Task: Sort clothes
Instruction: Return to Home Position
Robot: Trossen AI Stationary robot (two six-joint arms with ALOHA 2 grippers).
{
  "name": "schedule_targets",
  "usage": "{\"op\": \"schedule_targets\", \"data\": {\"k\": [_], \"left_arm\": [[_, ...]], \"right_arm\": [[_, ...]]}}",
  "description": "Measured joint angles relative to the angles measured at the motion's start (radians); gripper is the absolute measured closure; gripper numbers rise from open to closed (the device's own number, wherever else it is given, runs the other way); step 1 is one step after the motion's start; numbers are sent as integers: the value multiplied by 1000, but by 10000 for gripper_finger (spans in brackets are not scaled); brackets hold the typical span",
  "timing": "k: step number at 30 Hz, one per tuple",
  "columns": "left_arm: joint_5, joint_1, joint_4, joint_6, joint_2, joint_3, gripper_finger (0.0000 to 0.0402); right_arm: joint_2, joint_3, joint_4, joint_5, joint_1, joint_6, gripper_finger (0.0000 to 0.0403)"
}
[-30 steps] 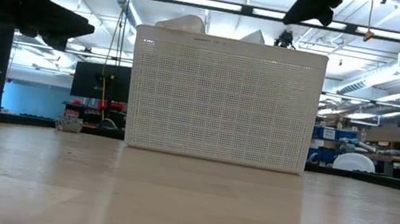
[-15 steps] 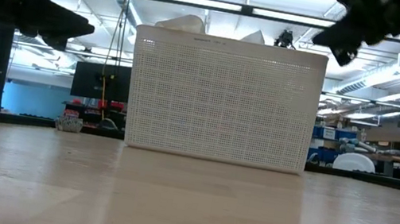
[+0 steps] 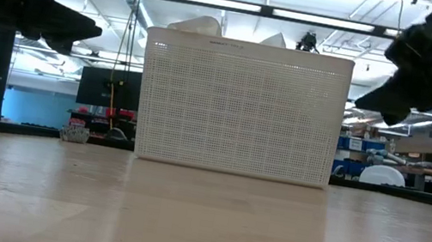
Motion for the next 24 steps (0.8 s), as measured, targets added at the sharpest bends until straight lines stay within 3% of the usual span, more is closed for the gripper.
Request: {"op": "schedule_targets", "data": {"k": [8,12,19,24], "left_arm": [[0,0,0,0,0,0,273],[0,0,0,0,0,0,273],[0,0,0,0,0,0,273],[0,0,0,0,0,0,273]], "right_arm": [[-28,-147,137,-4,0,21,402],[-35,-204,195,-62,0,47,402],[-39,-211,187,-112,2,63,403],[-62,-212,182,-75,2,86,403]]}}
